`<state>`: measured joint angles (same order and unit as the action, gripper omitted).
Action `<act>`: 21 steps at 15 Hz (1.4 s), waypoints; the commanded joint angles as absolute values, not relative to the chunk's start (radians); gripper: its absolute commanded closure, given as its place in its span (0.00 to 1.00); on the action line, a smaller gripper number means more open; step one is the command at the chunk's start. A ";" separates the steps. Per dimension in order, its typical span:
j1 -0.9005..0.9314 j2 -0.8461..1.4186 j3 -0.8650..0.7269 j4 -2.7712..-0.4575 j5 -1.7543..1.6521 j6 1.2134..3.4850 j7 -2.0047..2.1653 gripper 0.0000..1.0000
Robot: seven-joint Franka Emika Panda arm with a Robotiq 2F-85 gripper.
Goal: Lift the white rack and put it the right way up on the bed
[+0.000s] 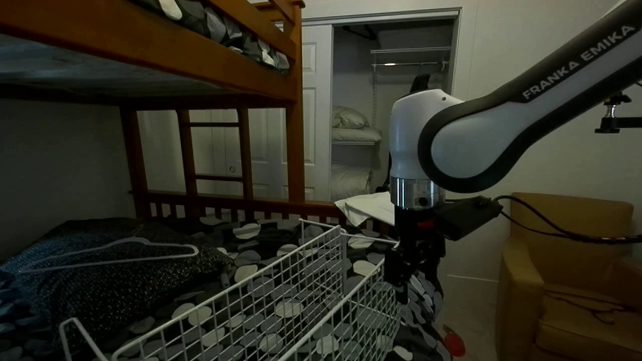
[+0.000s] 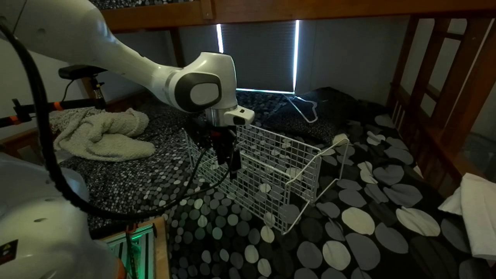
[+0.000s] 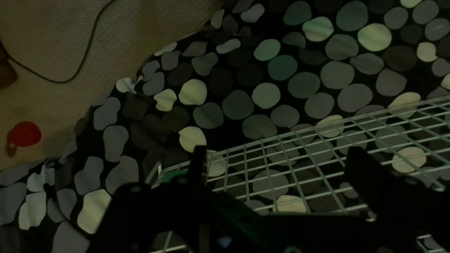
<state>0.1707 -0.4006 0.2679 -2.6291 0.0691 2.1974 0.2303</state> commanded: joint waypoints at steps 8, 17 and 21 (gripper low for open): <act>0.233 -0.288 0.274 -2.668 0.048 2.432 0.155 0.00; 0.241 -0.242 0.312 -2.716 -0.108 2.663 0.135 0.00; 0.224 -0.228 0.318 -2.731 -0.138 2.781 0.170 0.00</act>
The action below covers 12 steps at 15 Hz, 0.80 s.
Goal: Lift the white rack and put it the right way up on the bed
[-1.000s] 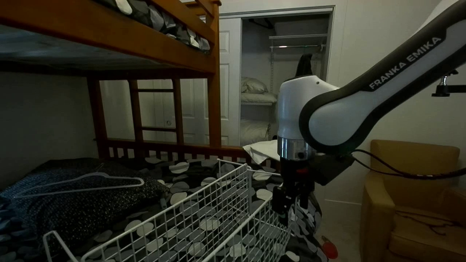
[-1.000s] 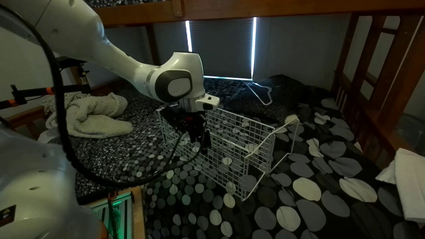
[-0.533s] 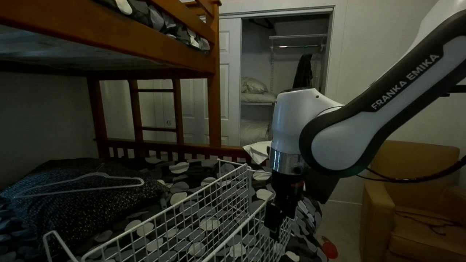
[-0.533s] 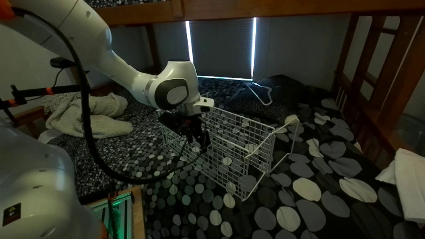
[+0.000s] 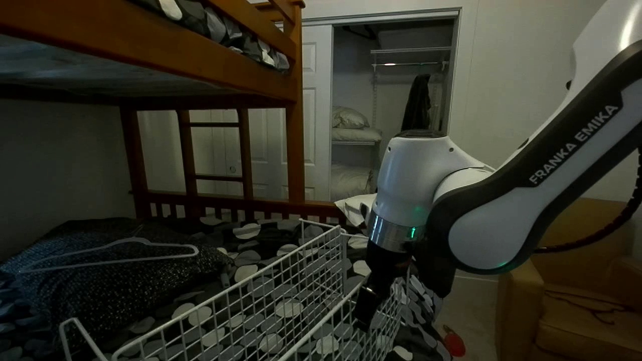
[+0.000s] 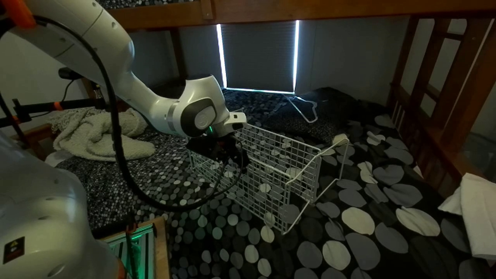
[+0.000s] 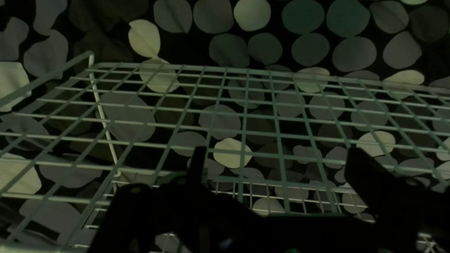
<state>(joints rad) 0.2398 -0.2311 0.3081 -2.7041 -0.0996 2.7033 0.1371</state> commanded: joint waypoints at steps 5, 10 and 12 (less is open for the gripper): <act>0.215 -0.223 0.315 -2.748 -0.128 2.854 0.176 0.00; 0.182 -0.233 0.334 -2.737 -0.167 2.877 0.203 0.00; 0.166 -0.236 0.348 -2.722 -0.197 2.866 0.222 0.00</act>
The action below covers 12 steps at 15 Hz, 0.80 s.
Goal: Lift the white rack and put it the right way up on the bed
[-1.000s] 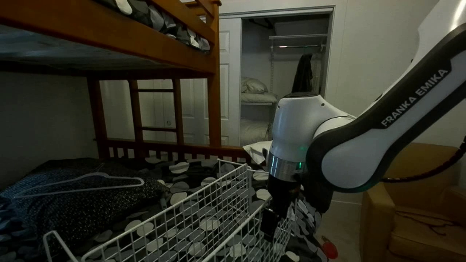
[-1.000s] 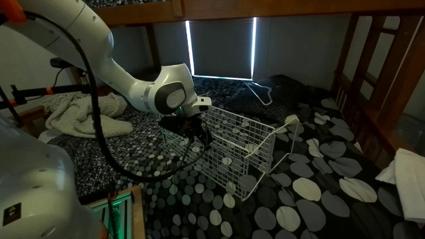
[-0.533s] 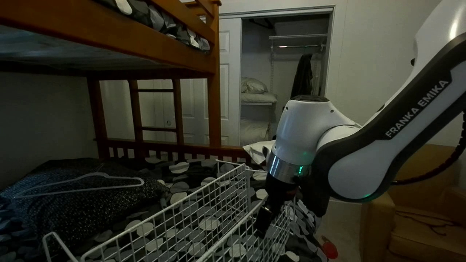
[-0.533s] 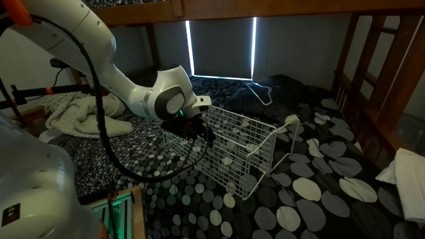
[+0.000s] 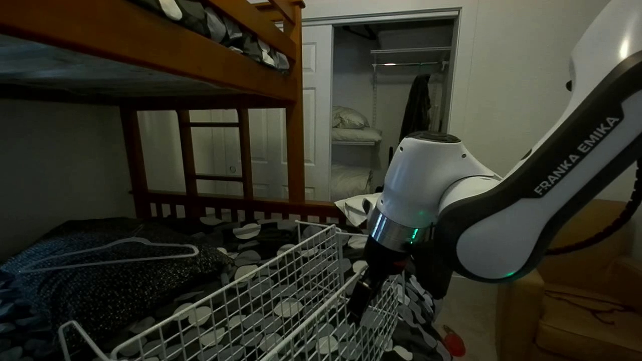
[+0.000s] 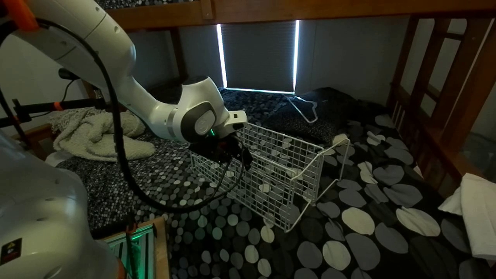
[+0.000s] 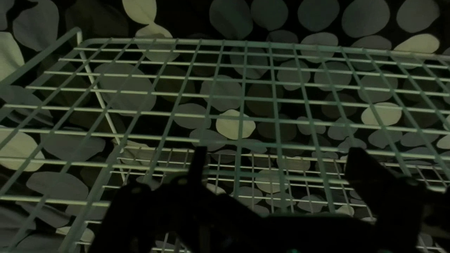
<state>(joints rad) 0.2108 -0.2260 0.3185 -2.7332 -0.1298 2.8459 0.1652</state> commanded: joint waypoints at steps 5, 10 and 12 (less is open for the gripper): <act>0.103 -0.225 0.391 -2.644 -0.316 2.803 0.291 0.00; 0.028 -0.158 0.427 -2.517 -0.443 2.738 0.380 0.00; 0.013 -0.112 0.435 -2.462 -0.488 2.715 0.400 0.00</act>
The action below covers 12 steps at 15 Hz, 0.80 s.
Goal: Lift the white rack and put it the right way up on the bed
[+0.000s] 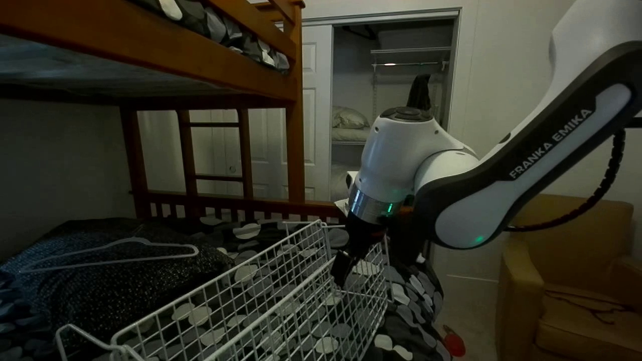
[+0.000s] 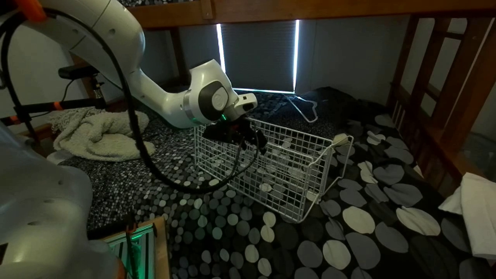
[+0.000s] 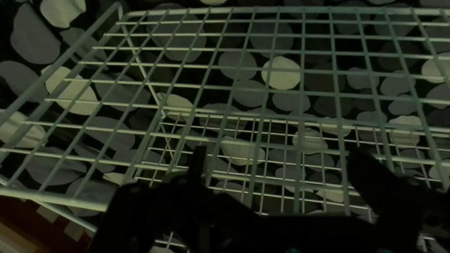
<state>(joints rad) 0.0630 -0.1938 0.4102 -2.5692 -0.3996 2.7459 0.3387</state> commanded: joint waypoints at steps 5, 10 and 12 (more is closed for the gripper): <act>0.019 -0.002 0.429 -2.350 -0.502 2.695 0.415 0.00; 0.032 0.054 0.428 -2.268 -0.524 2.716 0.422 0.00; 0.034 0.071 0.427 -2.237 -0.543 2.707 0.433 0.00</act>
<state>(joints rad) 0.0326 -0.0186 0.4211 -2.3344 -0.4860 2.6882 0.3830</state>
